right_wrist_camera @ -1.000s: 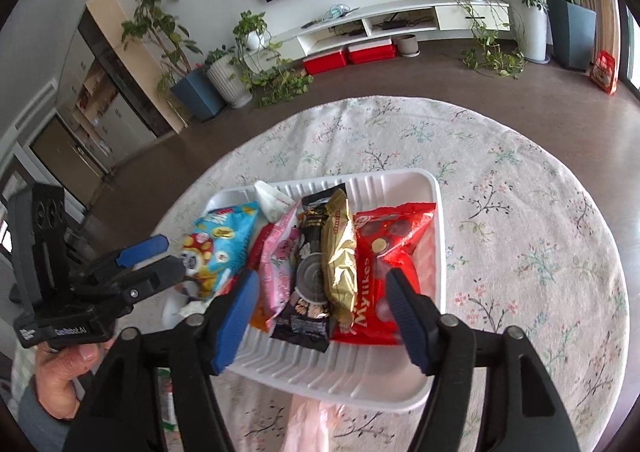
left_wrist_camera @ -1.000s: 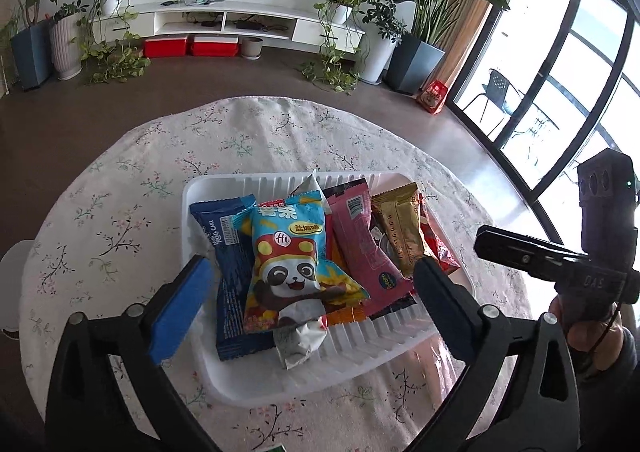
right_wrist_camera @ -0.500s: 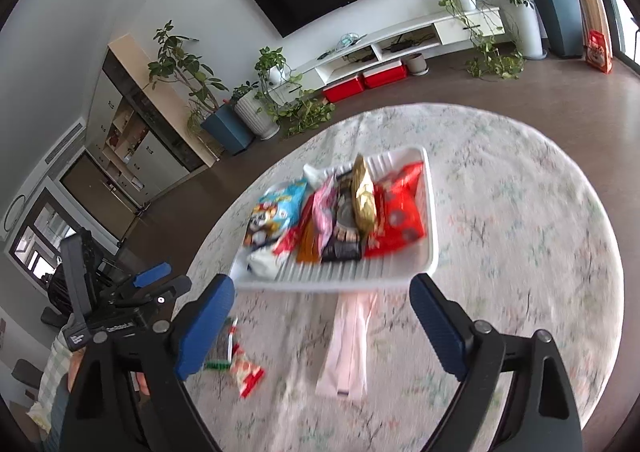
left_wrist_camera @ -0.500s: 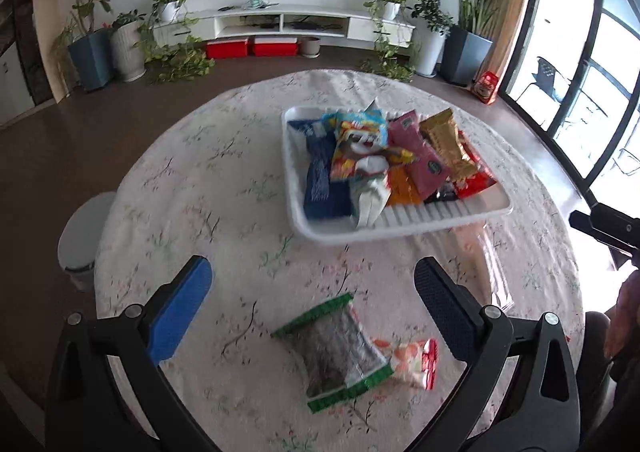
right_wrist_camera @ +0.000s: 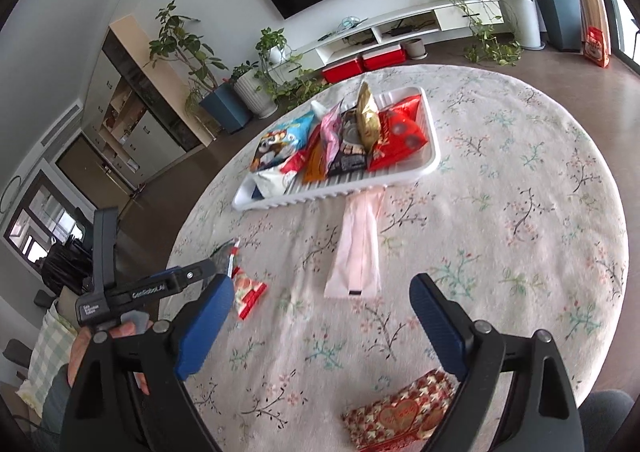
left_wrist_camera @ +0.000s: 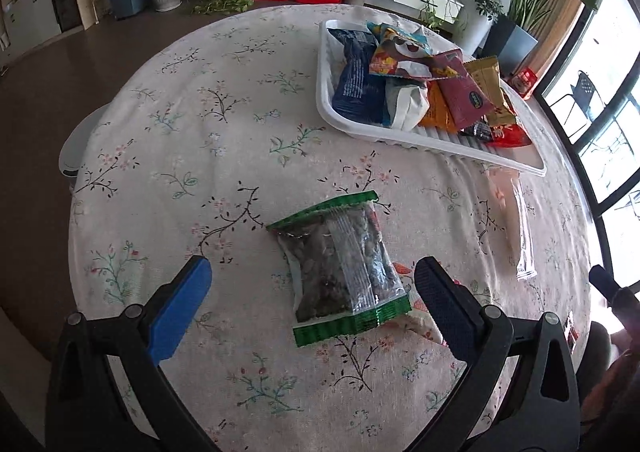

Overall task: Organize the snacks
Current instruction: 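Move the left gripper to the green-edged clear packet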

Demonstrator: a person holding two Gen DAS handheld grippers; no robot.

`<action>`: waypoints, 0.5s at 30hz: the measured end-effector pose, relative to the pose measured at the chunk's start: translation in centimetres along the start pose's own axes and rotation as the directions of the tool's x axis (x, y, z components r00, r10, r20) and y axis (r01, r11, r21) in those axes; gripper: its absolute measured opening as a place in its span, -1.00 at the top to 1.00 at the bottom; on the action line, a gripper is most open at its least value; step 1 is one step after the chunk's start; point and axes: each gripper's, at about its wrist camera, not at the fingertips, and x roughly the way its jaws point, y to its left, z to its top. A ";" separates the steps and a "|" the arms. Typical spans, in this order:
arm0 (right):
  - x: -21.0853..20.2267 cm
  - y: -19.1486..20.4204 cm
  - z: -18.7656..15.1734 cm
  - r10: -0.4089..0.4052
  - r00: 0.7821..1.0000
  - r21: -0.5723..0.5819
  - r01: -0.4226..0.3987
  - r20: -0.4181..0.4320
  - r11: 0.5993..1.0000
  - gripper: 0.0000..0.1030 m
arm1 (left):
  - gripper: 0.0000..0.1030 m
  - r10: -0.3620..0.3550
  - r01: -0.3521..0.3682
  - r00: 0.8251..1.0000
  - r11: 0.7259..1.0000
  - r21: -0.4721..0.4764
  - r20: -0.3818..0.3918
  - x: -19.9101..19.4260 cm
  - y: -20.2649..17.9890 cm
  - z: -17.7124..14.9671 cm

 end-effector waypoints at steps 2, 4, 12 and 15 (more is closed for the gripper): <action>0.1 0.3 -0.4 -0.006 1.000 -0.009 0.006 -0.007 1.000 -0.78 | -0.99 0.004 -0.004 1.000 1.000 0.006 -0.009 0.4 -0.4 0.1; 0.1 0.5 -0.5 -0.014 1.000 -0.014 0.014 -0.010 1.000 -0.78 | -0.99 0.014 -0.014 1.000 1.000 0.010 -0.025 1.0 -0.6 0.2; 0.0 0.2 -0.9 -0.012 1.000 -0.009 0.011 -0.011 1.000 -0.78 | -0.73 0.018 -0.016 0.999 0.999 0.027 -0.048 2.6 -0.7 1.0; 0.1 0.2 -1.0 -0.010 1.000 -0.007 0.010 -0.013 1.000 -0.78 | -0.38 0.024 -0.022 0.999 0.999 0.042 -0.037 2.4 -0.7 1.4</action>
